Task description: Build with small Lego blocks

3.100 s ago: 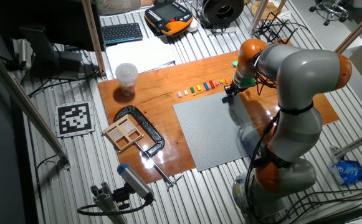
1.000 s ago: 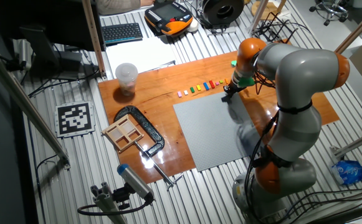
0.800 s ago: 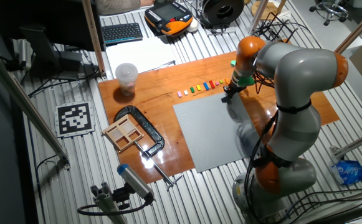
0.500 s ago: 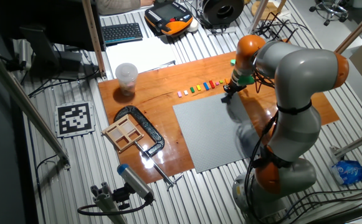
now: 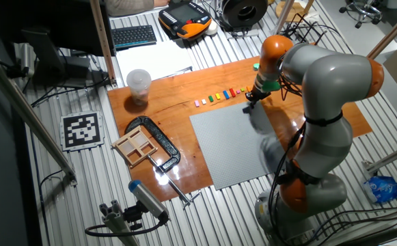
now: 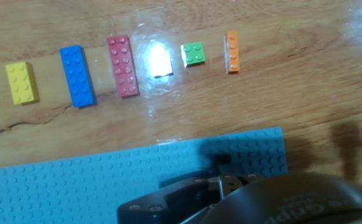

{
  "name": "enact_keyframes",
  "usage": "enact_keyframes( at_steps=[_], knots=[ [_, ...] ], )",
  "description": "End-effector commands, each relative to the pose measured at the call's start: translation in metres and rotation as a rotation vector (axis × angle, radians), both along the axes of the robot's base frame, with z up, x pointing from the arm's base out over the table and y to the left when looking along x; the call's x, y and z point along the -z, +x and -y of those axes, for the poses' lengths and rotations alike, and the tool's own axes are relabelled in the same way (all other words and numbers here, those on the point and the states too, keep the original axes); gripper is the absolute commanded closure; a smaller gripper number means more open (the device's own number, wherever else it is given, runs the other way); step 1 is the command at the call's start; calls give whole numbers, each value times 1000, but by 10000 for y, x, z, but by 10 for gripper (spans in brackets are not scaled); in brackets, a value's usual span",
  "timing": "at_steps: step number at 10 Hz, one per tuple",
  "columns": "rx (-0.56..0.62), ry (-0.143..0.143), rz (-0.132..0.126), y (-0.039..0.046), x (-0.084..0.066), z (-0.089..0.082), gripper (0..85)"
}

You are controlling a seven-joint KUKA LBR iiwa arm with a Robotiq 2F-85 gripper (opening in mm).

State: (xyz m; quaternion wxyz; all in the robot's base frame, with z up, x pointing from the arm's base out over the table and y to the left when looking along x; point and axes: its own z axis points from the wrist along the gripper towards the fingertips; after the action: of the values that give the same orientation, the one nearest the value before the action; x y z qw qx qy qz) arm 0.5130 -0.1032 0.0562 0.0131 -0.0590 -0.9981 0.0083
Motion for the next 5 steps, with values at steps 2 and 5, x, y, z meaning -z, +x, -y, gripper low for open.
enact_keyframes(
  at_steps=[2,5],
  knots=[
    [-23,-3,1,-8,-42,-29,850],
    [-45,-22,3,-20,-116,-100,850]
  ],
)
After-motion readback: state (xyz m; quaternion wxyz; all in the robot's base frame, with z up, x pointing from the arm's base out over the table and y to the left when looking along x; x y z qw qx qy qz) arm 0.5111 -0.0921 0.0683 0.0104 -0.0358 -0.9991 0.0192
